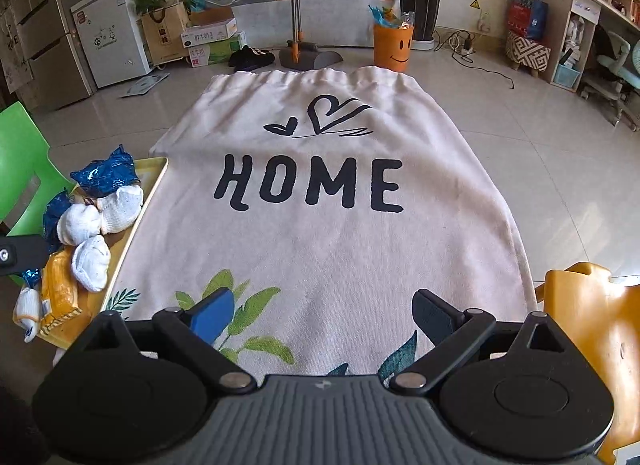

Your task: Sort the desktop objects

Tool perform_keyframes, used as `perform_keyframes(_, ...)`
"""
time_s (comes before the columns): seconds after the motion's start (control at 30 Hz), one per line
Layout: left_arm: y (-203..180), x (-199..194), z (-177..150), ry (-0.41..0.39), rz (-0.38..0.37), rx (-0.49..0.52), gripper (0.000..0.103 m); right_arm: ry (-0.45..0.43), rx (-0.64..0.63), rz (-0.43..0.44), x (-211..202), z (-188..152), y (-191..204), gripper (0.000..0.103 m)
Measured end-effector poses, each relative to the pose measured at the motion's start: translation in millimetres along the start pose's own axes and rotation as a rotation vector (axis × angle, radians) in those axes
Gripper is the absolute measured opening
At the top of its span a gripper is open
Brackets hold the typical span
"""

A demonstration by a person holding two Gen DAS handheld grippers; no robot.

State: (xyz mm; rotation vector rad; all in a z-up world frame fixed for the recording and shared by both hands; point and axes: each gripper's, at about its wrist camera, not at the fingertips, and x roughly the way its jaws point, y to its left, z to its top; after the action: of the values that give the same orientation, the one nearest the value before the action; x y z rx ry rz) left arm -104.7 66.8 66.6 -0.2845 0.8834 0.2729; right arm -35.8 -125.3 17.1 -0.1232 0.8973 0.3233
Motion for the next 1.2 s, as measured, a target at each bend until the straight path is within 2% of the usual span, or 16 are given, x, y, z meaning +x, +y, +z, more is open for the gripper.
perform_keyframes(0.3,-10.6,-15.5,-25.1,0.03,0.006,0.049,0.102,-0.031,0.006,-0.001,-8.0,-6.0,-2.9,0.096)
perform_keyframes(0.7,-38.9,-29.7,-33.8,0.022,0.003,0.15,0.102,-0.046,-0.021,0.024,-11.4,-5.0,1.9,0.097)
perform_keyframes(0.83,-48.6,-26.1,-37.3,0.037,0.005,0.191,0.102,-0.025,-0.082,0.075,-10.4,2.0,6.1,0.097)
perform_keyframes(0.97,-54.6,-20.9,-40.1,0.056,0.014,0.222,0.103,-0.05,-0.181,0.105,-16.6,11.8,9.8,0.097)
perform_keyframes(1.1,-57.8,-17.0,-41.1,0.06,0.042,0.245,0.102,-0.047,-0.206,0.081,-13.8,18.2,2.1,0.097)
perform_keyframes(1.2,-57.5,-14.4,-40.6,0.067,0.057,0.245,0.102,-0.035,-0.154,0.037,-6.0,19.0,-6.4,0.097)
